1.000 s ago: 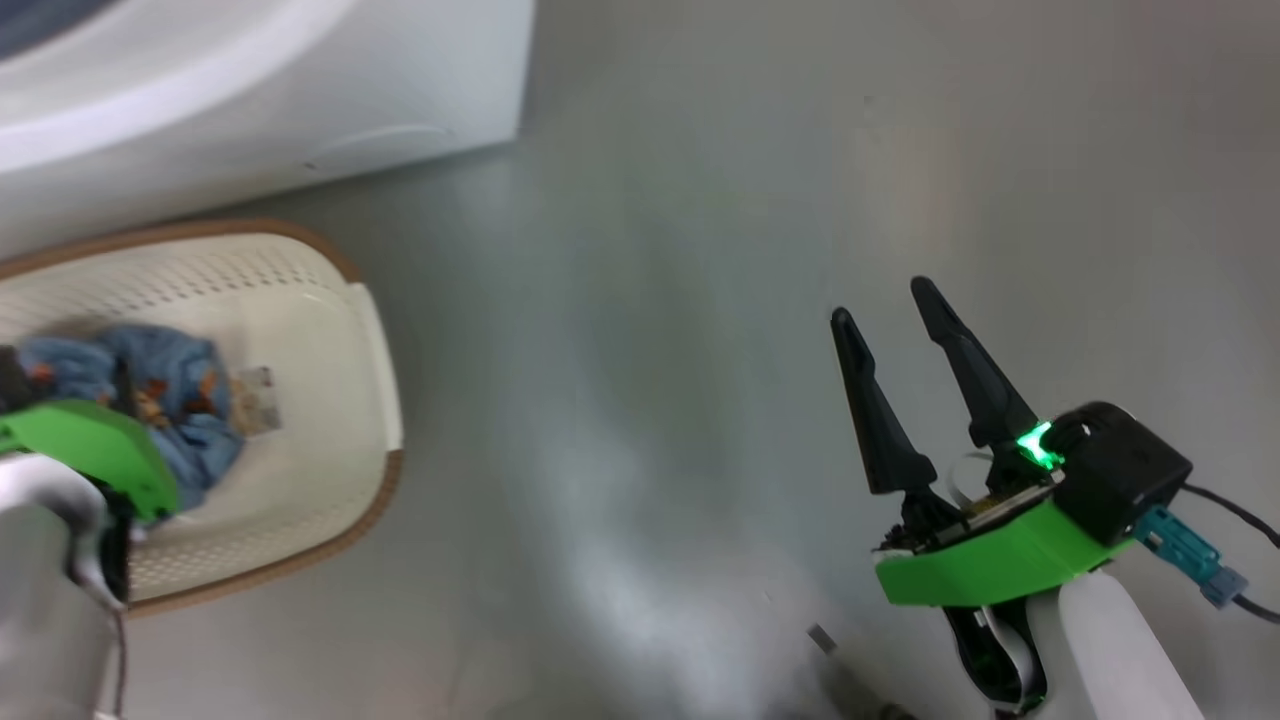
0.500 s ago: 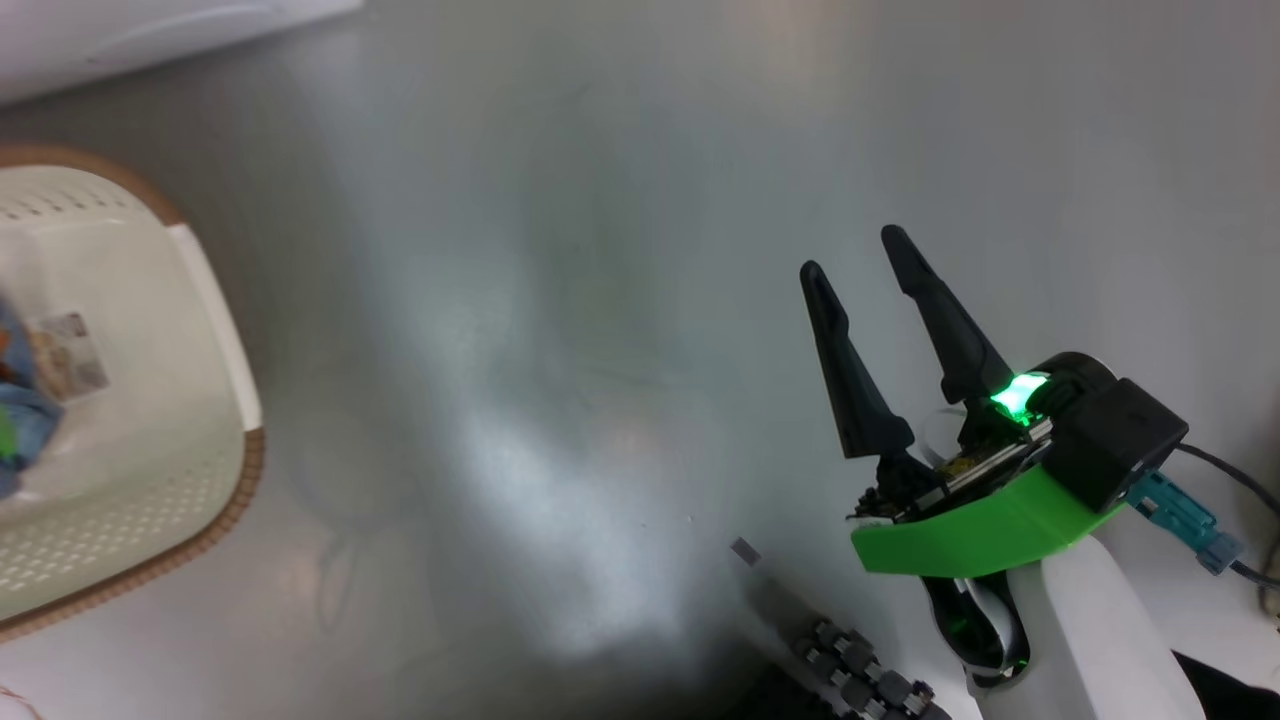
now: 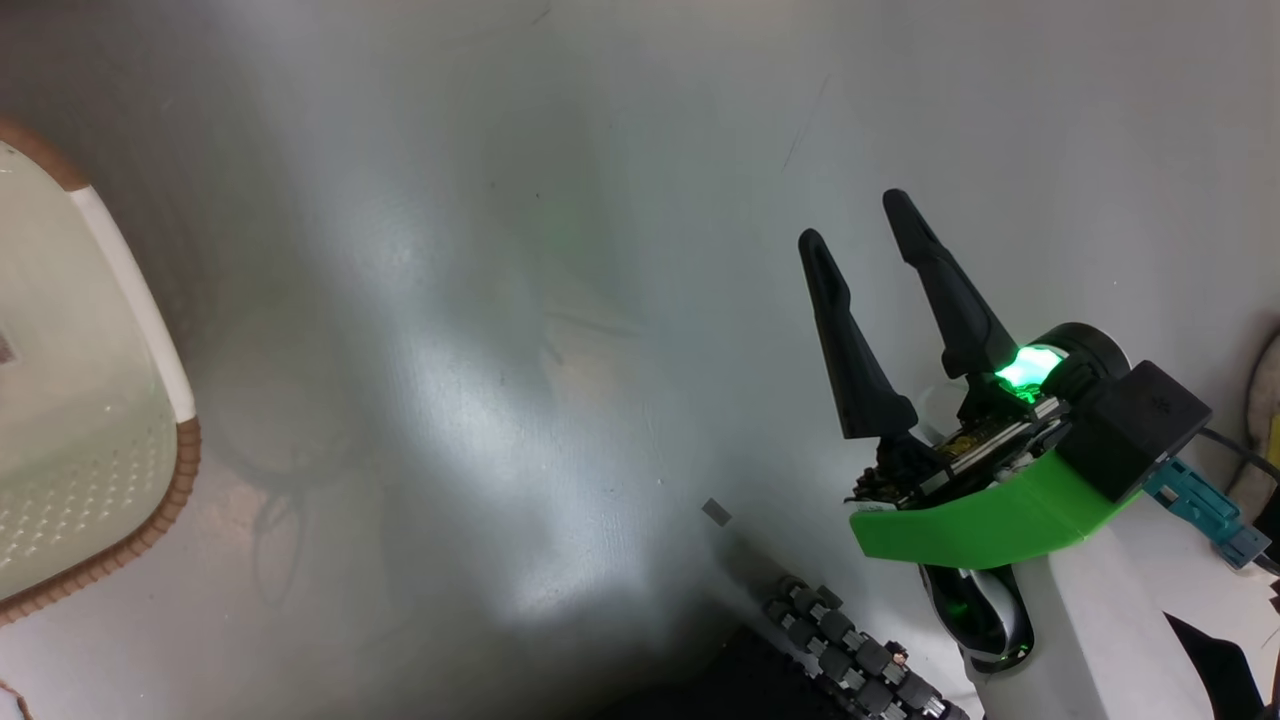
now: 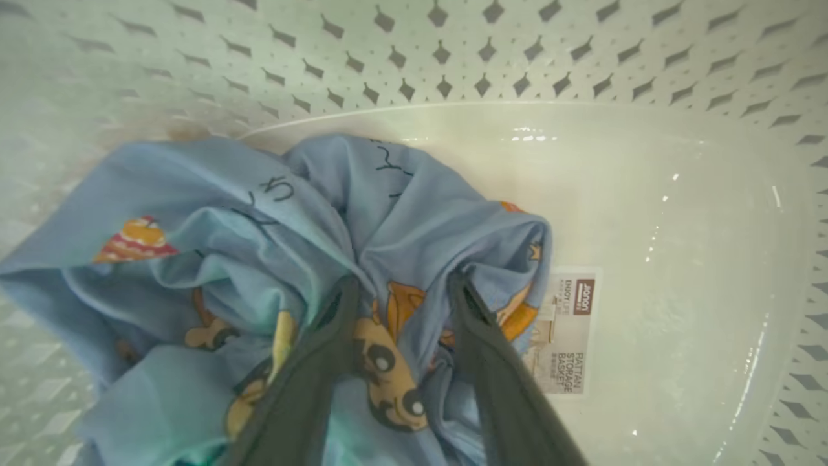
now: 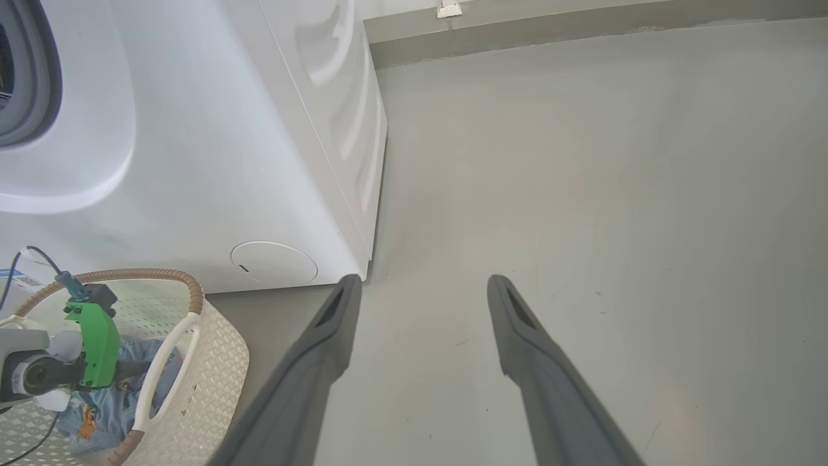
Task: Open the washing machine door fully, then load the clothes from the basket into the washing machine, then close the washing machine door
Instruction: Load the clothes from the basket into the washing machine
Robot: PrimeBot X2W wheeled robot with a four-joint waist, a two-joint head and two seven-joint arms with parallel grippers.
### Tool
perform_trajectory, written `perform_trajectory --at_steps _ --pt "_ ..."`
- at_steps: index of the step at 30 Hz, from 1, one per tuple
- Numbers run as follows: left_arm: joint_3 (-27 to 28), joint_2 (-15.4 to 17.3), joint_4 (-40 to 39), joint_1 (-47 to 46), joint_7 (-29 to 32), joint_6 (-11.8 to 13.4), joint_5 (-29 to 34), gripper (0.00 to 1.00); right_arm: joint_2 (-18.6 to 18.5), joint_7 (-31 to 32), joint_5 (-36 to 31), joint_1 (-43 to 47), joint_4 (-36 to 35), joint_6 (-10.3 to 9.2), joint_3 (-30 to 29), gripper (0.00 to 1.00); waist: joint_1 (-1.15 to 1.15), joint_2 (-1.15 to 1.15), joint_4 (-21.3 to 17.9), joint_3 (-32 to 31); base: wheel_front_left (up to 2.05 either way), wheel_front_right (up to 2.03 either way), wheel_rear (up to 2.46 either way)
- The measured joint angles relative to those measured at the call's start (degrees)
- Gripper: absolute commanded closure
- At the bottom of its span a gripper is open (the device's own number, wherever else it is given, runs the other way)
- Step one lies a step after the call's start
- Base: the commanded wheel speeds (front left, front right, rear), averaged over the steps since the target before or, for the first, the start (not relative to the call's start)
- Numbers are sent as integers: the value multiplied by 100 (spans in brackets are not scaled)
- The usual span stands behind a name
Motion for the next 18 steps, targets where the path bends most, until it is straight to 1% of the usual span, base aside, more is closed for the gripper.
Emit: perform_trajectory --at_steps 1,2,3,12,18 --pt "12 -1 0 -5 12 8 -35 62 0 0 0 -1 -2 0 1 0 0 0 5 6 0 0 0" --pt "12 -1 0 -5 12 8 -35 74 0 0 0 -1 -2 0 1 0 0 0 5 6 0 0 0" --pt "16 0 -1 -10 54 8 -56 100 0 0 -4 -1 -4 0 5 0 0 0 14 15 0 0 0" --pt "15 -33 -71 -11 37 46 -91 100 1 0 -7 -2 -2 0 -5 0 0 0 69 -20 0 0 0" --pt "12 -174 -208 30 -270 46 -144 100 1 0 -67 -1 -3 0 -90 0 0 0 175 -146 0 0 0"
